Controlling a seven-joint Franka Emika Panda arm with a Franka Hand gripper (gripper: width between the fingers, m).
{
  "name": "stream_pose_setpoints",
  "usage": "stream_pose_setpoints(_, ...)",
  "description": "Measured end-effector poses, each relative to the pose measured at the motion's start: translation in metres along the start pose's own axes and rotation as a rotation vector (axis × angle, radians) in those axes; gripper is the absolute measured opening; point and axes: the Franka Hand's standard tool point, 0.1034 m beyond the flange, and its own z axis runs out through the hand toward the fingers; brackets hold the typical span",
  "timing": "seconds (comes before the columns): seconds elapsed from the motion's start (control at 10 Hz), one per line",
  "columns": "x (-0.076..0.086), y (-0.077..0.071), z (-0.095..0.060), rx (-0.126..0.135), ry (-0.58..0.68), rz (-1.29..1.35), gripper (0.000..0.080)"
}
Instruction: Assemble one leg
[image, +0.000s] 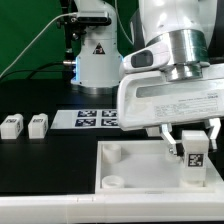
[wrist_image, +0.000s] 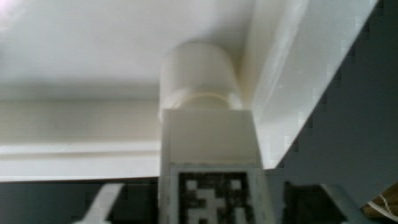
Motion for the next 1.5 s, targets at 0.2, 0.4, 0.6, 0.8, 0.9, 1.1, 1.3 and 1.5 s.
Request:
stream_pose_setpoints(0.2,0.000,0.001,0.000,-0.001,0.000,0.002,0.0617)
stream_pose_setpoints(0.4,0.000,0.001,0.000,-0.001,0.000,0.002,0.0647)
stream_pose_setpoints(0.6,0.000,0.001,0.000,-0.001,0.000,0.002,0.0647)
stream_pose_setpoints(0.8,0.000,0.001,0.000,-0.001,0.000,0.002,0.0649)
stream_pose_setpoints(0.9,0.000,0.001,0.000,-0.001,0.000,0.002,0.0649)
stream_pose_setpoints(1.1,0.000,0.001,0.000,-0.001,0.000,0.002,0.0649)
stream_pose_setpoints(1.3,0.010,0.000,-0.017,0.015,-0.068,0.009,0.0649)
stream_pose_setpoints(1.5,0.011,-0.003,-0.032,0.047,-0.260,0.021,0.0649)
